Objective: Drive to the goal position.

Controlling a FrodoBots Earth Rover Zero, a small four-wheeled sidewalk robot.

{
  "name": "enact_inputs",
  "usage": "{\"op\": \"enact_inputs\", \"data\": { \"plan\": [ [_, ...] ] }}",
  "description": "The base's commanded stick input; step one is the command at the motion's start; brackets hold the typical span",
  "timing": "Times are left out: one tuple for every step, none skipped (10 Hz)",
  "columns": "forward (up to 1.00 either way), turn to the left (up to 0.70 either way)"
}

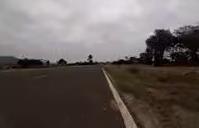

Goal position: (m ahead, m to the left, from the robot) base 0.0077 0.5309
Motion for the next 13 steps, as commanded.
{"op": "enact_inputs", "data": {
  "plan": [
    [0.85, 0.00],
    [0.85, 0.00],
    [0.85, 0.00],
    [0.85, 0.00],
    [0.85, 0.00],
    [0.85, 0.00],
    [0.85, 0.00],
    [0.85, 0.00],
    [0.85, -0.03],
    [0.85, -0.15],
    [0.85, -0.25],
    [0.85, -0.25],
    [0.85, -0.25]
  ]
}}
